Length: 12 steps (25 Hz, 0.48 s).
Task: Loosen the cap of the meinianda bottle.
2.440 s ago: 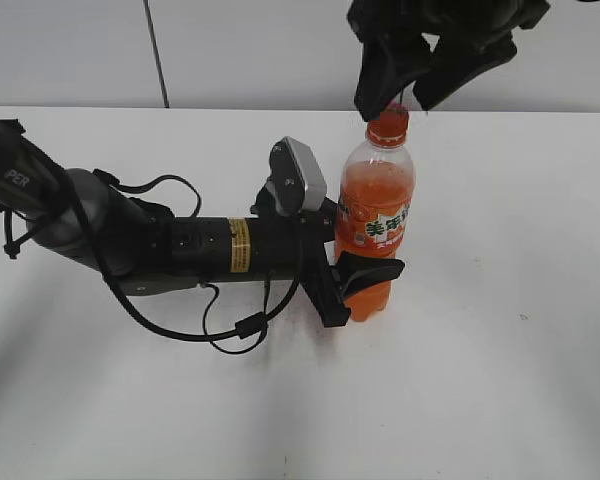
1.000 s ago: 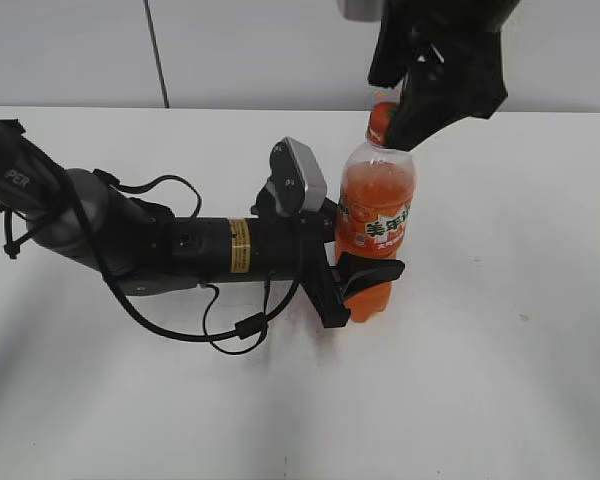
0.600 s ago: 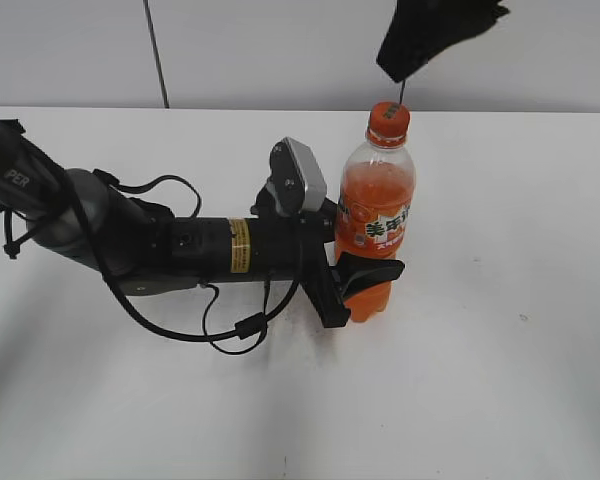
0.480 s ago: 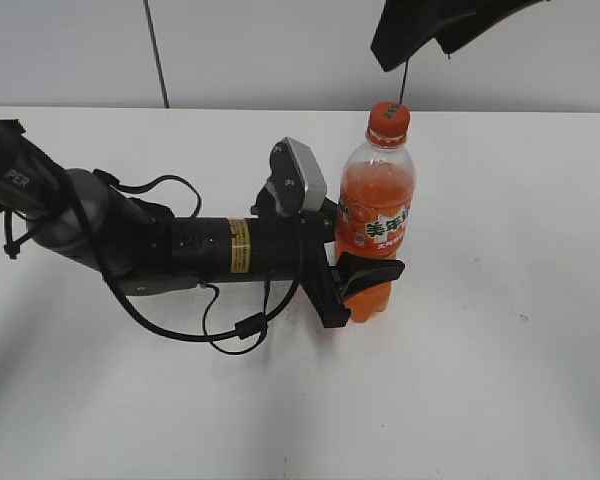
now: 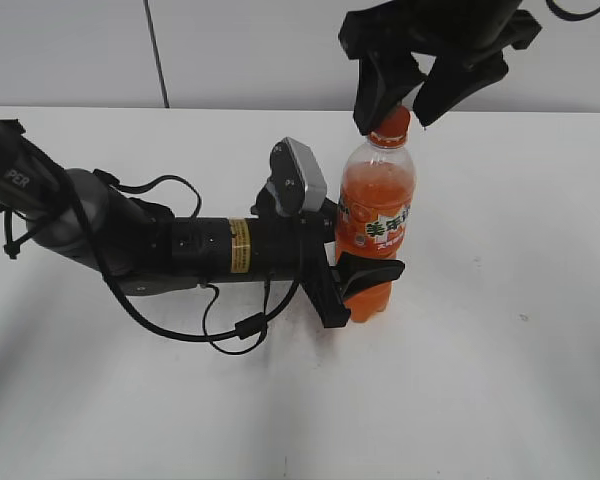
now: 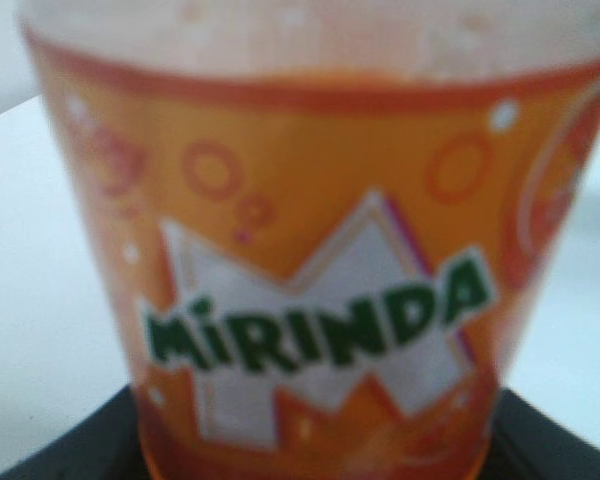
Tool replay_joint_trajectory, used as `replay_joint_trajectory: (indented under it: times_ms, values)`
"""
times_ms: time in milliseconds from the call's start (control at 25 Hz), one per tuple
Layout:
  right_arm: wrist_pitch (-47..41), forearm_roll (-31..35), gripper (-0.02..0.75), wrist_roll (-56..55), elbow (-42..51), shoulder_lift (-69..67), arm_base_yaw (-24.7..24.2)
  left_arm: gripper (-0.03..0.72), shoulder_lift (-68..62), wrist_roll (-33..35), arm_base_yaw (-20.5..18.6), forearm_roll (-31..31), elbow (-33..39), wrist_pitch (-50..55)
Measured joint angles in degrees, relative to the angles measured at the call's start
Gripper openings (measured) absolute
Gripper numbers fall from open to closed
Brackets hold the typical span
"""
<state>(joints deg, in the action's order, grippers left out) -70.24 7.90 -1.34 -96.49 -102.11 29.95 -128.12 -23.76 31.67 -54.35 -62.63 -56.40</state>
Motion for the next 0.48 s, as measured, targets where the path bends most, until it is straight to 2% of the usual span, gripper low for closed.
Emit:
replay_joint_trajectory:
  times_ms: [80, 200, 400, 480]
  values:
    - [0.00, 0.20, 0.440, 0.37, 0.07, -0.59, 0.00, 0.403, 0.00, 0.00, 0.00, 0.00, 0.00, 0.00]
    - [0.04, 0.60, 0.293, 1.34, 0.08, -0.78, 0.00, 0.403, 0.00, 0.00, 0.00, 0.00, 0.00, 0.00]
    - [0.04, 0.56, 0.293, 8.53, 0.08, -0.78, 0.06, 0.403, 0.00, -0.13, 0.00, 0.05, 0.00, 0.00]
    - [0.07, 0.67, 0.276, 19.61, 0.08, -0.72, 0.06, 0.403, 0.00, -0.26, 0.00, 0.05, 0.00, 0.00]
